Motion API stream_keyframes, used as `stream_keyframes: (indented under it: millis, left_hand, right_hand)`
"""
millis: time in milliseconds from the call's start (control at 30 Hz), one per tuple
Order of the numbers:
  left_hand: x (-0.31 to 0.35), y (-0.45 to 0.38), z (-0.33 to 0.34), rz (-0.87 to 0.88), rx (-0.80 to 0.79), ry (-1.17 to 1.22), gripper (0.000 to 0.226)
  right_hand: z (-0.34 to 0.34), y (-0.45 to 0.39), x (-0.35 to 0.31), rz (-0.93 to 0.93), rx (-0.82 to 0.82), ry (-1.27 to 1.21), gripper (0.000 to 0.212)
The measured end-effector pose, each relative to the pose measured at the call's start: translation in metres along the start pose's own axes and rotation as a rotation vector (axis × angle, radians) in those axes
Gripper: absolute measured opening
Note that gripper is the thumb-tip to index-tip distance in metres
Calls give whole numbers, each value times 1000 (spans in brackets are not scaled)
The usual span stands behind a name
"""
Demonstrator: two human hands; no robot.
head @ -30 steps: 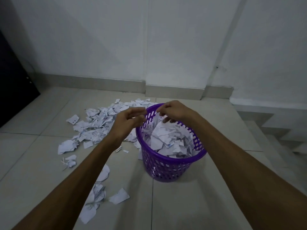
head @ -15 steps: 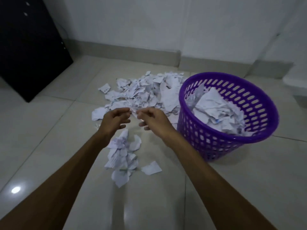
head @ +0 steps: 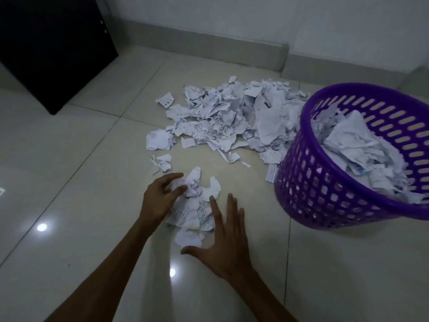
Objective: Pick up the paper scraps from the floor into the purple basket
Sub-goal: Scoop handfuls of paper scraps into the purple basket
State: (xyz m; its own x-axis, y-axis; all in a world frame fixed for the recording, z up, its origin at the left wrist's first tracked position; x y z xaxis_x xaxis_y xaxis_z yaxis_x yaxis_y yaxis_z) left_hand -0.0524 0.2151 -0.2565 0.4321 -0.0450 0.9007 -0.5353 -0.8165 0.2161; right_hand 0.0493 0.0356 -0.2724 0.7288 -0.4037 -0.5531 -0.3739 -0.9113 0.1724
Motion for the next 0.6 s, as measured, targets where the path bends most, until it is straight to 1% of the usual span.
stream_keyframes:
  millis: [67,167,267,367,467,533,600]
  left_hand:
    - [-2,0,3,25,-1,-57,33]
    - [-2,-5,6,44,-12,-67,35]
    - [2,-9,5,70,-19,9,29]
    - [-1,-17,-6,60,28,95,26]
    - [-11,-30,-28,10,131,198,25]
    - [-15,-36,-43,17,230,244,24]
    - [-18,-43,-61,11,363,165,23]
  right_hand:
    - [10,-8,-16,-59,27,77,133]
    - [18,-33,-28,-35,16,107,134]
    - [13,-57,-33,-14,61,59,131]
    - [7,-82,-34,-19,106,68,126]
    - [-2,-102,-32,-31,118,53,125]
    - [-9,-112,-26,-9,130,47,126]
    - [-13,-119,-22,24,141,49,128]
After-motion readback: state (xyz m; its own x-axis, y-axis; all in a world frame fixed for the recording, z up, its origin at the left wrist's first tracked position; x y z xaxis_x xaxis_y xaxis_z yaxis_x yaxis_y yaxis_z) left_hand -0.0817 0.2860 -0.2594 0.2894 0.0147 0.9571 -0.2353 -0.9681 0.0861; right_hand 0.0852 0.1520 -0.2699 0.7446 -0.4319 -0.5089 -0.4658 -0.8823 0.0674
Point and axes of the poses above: each hand's wrist, its own y-axis away from the middle knuckle, its own z-axis out of the palm, x = y × z, the point moved 9 cm from there along -y, towards the middle knuckle, and after that the axes turned 8 degrees about -x, right-handed, at the moved point
